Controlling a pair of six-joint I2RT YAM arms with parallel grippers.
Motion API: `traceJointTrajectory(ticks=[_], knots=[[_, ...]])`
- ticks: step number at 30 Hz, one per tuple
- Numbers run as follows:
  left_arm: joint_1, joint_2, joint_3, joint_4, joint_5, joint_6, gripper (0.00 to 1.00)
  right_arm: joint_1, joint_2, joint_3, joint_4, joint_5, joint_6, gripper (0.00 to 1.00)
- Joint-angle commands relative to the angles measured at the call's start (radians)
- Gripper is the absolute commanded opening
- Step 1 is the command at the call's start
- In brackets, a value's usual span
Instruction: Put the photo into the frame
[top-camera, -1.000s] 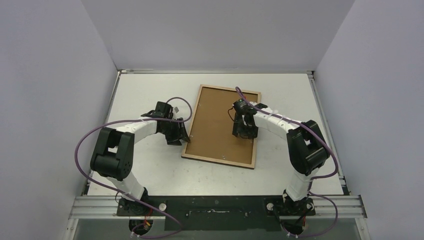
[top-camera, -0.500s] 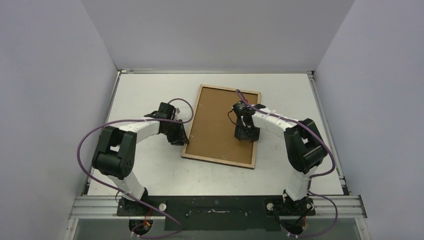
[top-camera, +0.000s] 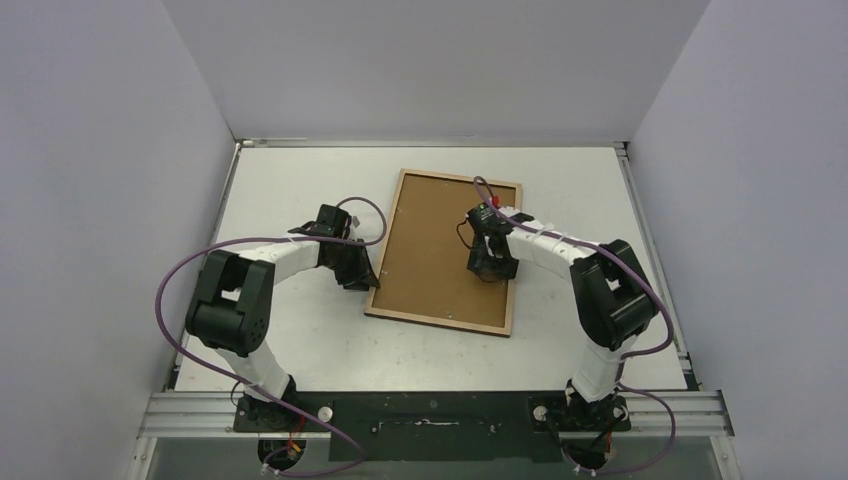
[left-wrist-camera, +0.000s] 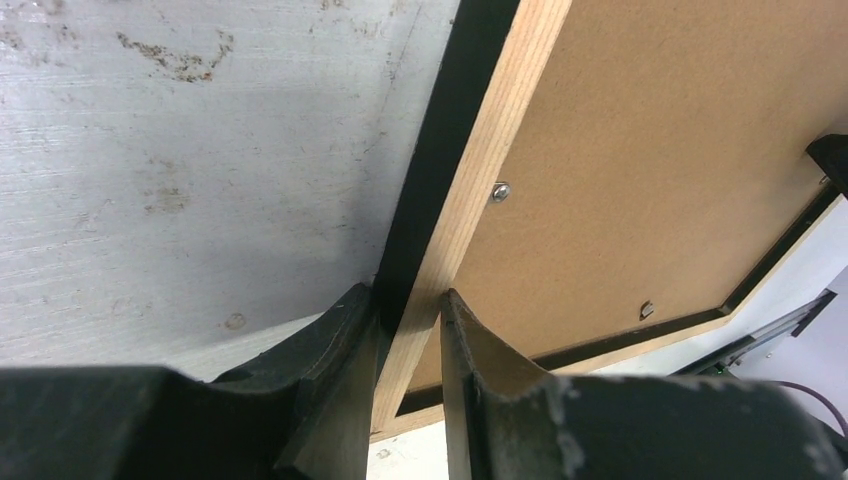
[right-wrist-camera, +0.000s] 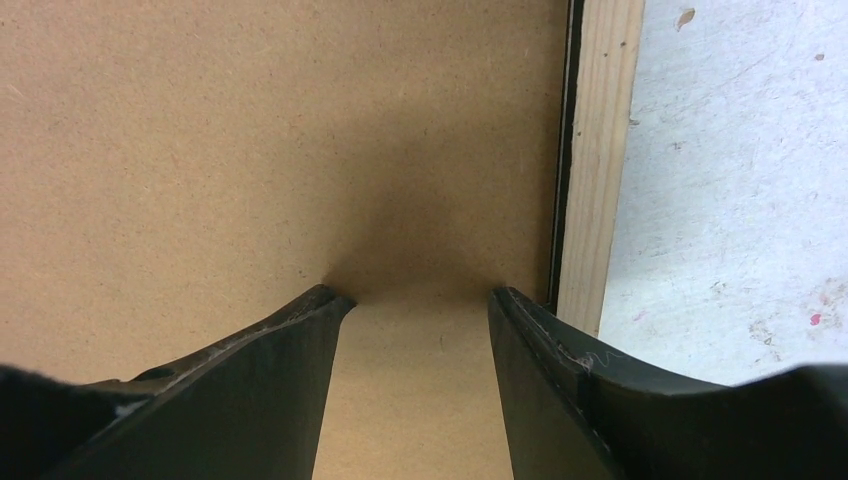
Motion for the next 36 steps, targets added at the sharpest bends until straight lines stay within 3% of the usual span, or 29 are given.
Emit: traceJointTrajectory(ticks=[1, 12, 26, 36], knots=[[-0.004, 0.059, -0.023, 0.02, -0.032, -0.05, 0.17, -0.001, -0.033, -0.058, 0.063, 0.011, 0.023, 0.57], [-0.004, 0.072, -0.023, 0.013, -0.045, -0.08, 0.13, -0.068, -0.098, -0.17, 0.065, -0.027, 0.048, 0.63], [-0.004, 0.087, -0.024, 0.053, -0.034, -0.127, 0.13, -0.117, -0.063, -0.072, -0.128, -0.107, 0.088, 0.59], [-0.004, 0.09, -0.03, 0.092, -0.016, -0.133, 0.13, -0.127, -0.159, -0.012, -0.052, -0.076, 0.038, 0.61]])
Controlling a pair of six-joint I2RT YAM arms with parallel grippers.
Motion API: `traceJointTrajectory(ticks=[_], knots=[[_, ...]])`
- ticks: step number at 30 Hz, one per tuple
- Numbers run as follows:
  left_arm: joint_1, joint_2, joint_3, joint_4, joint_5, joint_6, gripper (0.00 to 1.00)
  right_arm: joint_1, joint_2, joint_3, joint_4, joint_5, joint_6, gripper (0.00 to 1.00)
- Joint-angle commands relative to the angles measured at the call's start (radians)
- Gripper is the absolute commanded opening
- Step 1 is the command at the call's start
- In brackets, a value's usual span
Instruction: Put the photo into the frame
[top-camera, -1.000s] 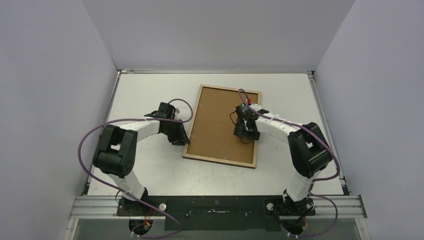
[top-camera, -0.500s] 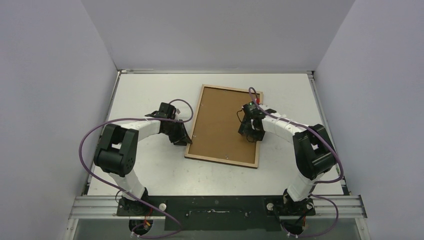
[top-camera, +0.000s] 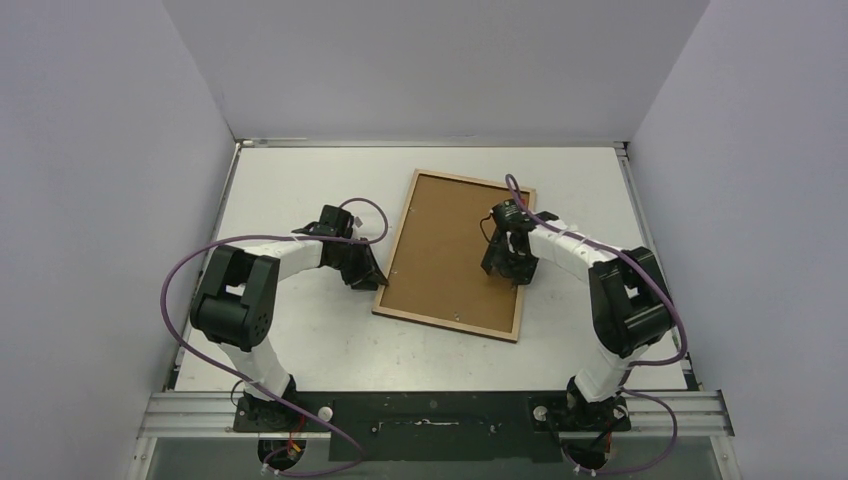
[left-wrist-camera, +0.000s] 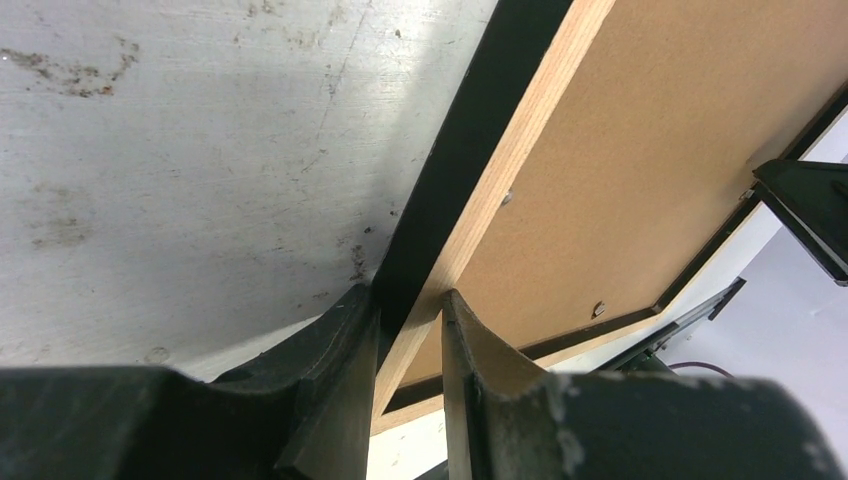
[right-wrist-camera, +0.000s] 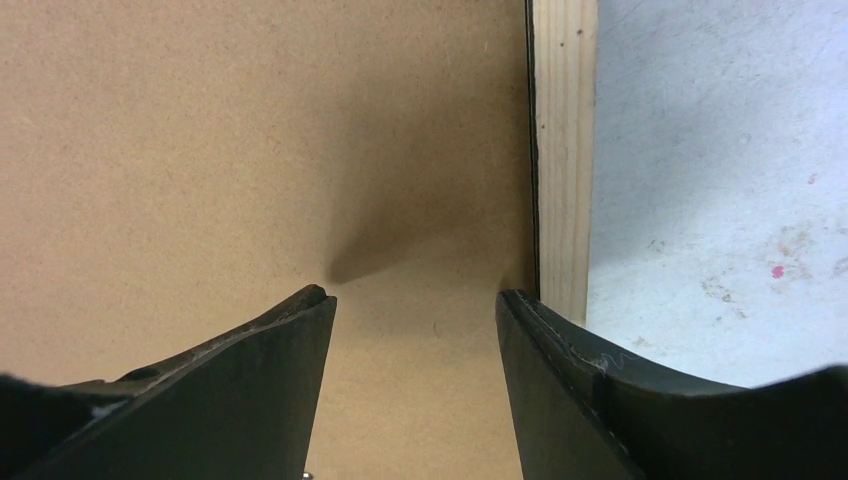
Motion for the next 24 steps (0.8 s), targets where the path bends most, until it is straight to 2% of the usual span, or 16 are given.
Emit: traceJointTrajectory(ticks=[1, 5, 10, 18, 24], knots=[[-0.003, 0.046, -0.034, 0.036, -0.097, -0.019, 0.13, -0.008, -0.083, 0.084, -0.045, 0.057, -0.025, 0.61], [-0.003, 0.033, -0.041, 0.047, -0.092, -0.01, 0.13, -0.01, -0.14, 0.083, -0.117, 0.173, 0.023, 0.61], [-0.003, 0.009, -0.065, 0.065, -0.08, -0.009, 0.14, -0.04, -0.214, -0.032, -0.144, 0.256, 0.098, 0.61], [-0.003, -0.001, -0.091, 0.087, -0.056, -0.01, 0.14, -0.085, -0.155, -0.127, -0.049, 0.125, 0.096, 0.58], [-0.003, 0.0, -0.101, 0.092, -0.049, -0.007, 0.14, -0.084, -0.127, -0.134, 0.014, 0.096, 0.115, 0.58]])
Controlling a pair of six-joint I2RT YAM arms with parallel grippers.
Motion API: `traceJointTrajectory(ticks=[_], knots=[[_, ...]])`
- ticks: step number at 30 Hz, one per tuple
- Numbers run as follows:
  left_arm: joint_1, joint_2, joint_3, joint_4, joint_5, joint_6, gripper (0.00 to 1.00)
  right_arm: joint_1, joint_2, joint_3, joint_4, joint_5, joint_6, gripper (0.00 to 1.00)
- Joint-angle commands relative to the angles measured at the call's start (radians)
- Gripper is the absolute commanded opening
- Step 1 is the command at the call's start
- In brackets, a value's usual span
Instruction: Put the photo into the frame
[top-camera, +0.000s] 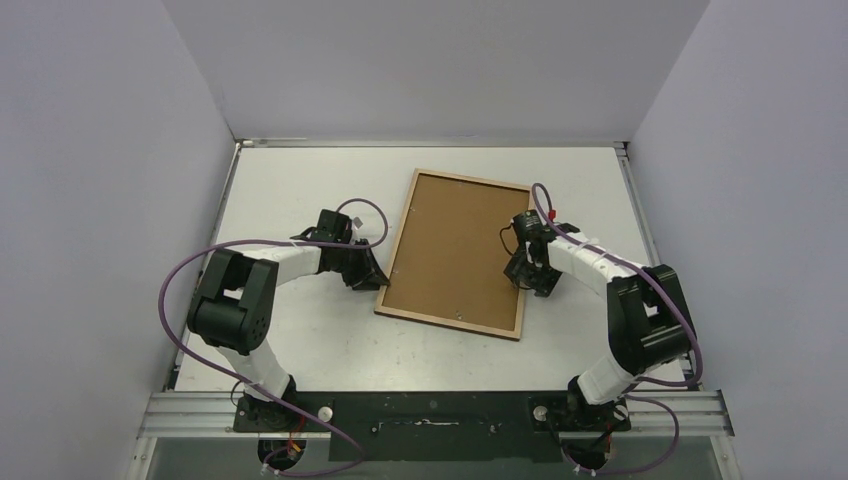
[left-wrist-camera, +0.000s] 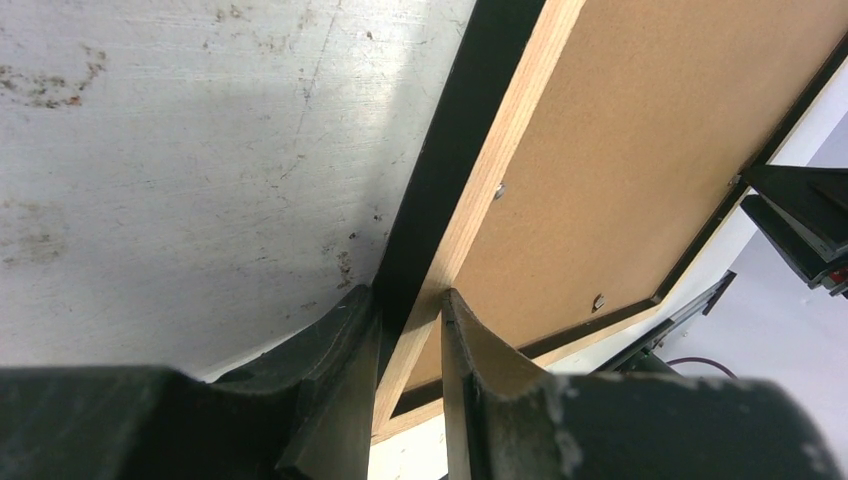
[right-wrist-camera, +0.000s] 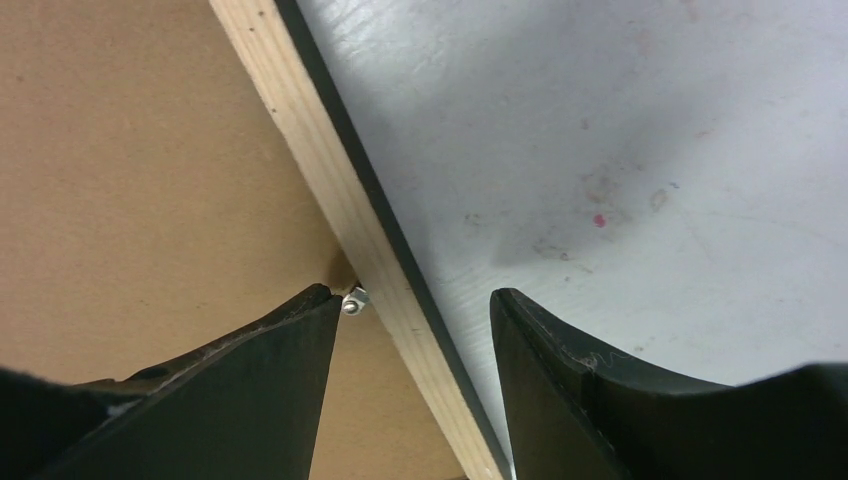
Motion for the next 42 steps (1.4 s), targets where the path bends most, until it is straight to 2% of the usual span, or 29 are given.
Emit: traceJointTrajectory(ticks=[1, 5, 14, 23, 30, 33, 40, 41, 42], knots=[[-0.003, 0.025, -0.038, -0.013, -0.073, -0.001, 0.14, -0.001, 0.008, 0.003, 0.065, -0.017, 0.028, 0.58], [-0.003, 0.03, -0.028, -0.017, -0.071, 0.006, 0.14, -0.001, 0.022, 0.004, 0.059, -0.009, 0.035, 0.56], [-0.003, 0.048, -0.007, -0.029, -0.066, 0.022, 0.14, -0.002, 0.055, 0.0, 0.046, -0.008, 0.031, 0.45], [-0.003, 0.057, 0.001, -0.036, -0.06, 0.033, 0.14, -0.002, 0.057, 0.001, 0.058, -0.019, 0.026, 0.16], [-0.003, 0.06, 0.006, -0.042, -0.056, 0.041, 0.14, 0.0, 0.049, -0.017, 0.109, -0.058, 0.002, 0.08], [-0.003, 0.06, 0.007, -0.042, -0.056, 0.042, 0.14, 0.0, 0.032, -0.034, 0.147, -0.082, -0.005, 0.0], [-0.003, 0.031, 0.007, -0.032, -0.067, 0.039, 0.14, -0.004, -0.042, -0.028, 0.19, -0.039, -0.073, 0.0], [-0.003, 0.023, 0.008, -0.028, -0.07, 0.037, 0.16, -0.006, -0.048, -0.017, 0.179, -0.023, -0.074, 0.1], [-0.003, 0.015, 0.01, -0.027, -0.072, 0.038, 0.18, -0.009, -0.056, -0.005, 0.171, -0.016, -0.081, 0.23]])
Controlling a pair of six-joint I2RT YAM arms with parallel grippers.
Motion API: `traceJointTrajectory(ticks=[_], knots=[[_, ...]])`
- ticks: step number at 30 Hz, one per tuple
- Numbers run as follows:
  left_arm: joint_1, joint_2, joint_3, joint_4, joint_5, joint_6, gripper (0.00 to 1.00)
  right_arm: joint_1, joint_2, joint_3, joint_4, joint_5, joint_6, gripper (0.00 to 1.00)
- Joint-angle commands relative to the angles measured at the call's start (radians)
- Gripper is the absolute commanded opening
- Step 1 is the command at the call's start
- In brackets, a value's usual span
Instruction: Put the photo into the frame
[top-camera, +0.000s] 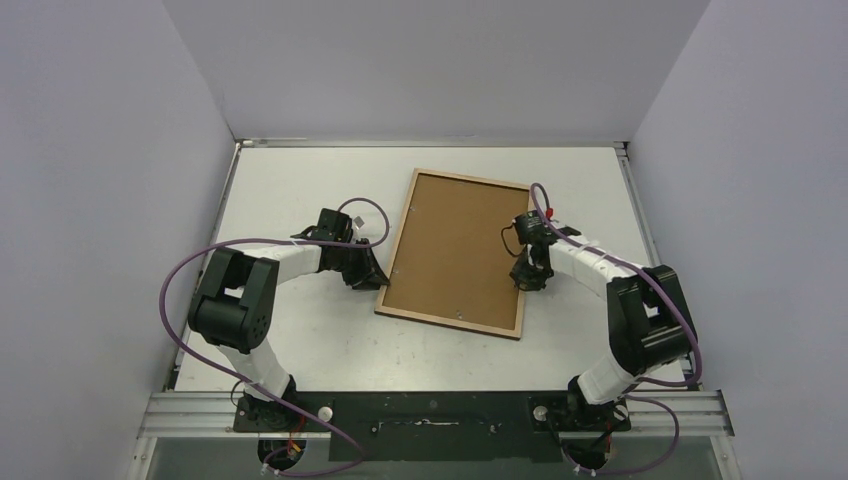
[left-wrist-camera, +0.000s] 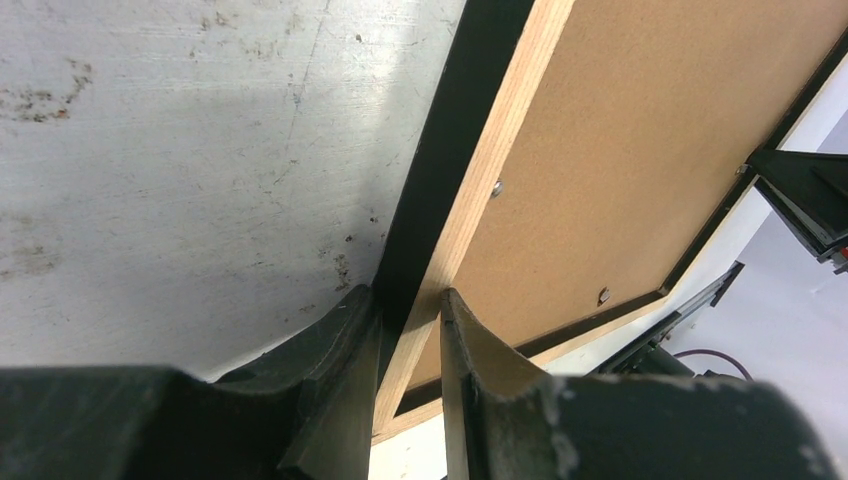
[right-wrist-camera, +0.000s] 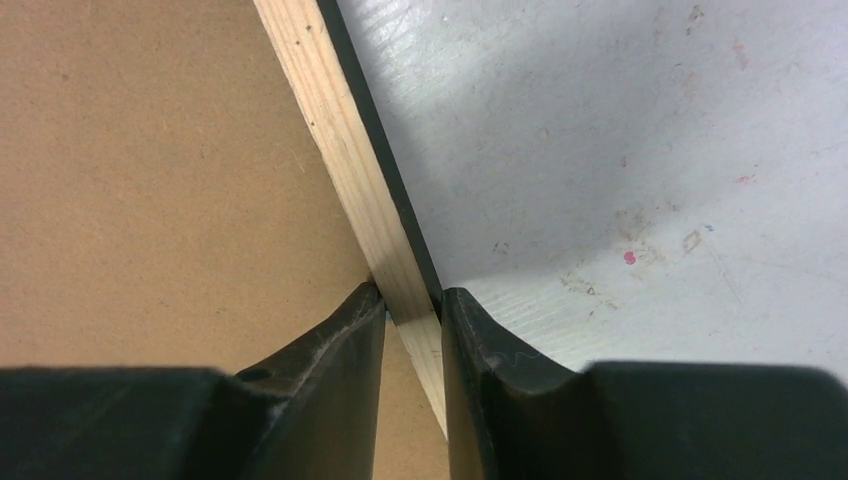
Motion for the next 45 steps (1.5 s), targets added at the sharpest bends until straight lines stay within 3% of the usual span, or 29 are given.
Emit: traceJointTrajectory(ticks=[1, 3, 7, 13, 17, 31, 45], knots=[[-0.003, -0.003, 0.004, -0.022, -0.088, 0.014, 0.21, -0.009, -0.067, 0.04, 0.058, 0.03, -0.041, 0.36], [-0.003, -0.022, 0.018, -0.033, -0.097, 0.032, 0.29, -0.007, -0.102, 0.063, 0.042, 0.059, -0.056, 0.57], [-0.002, -0.06, 0.036, -0.048, -0.077, 0.085, 0.43, -0.006, -0.178, 0.095, 0.044, 0.022, -0.145, 0.69], [-0.004, -0.095, 0.018, -0.059, -0.035, 0.155, 0.51, 0.058, -0.2, 0.01, 0.242, -0.321, -0.254, 0.7], [-0.004, -0.11, 0.004, -0.086, -0.022, 0.168, 0.51, 0.172, -0.15, 0.002, 0.304, -0.422, -0.265, 0.7], [-0.029, -0.067, -0.033, -0.064, 0.044, 0.134, 0.41, 0.26, 0.025, 0.03, 0.212, -0.633, -0.385, 0.68], [-0.044, -0.038, -0.018, -0.089, -0.036, 0.118, 0.27, 0.302, 0.105, 0.028, 0.186, -0.67, -0.418, 0.64]])
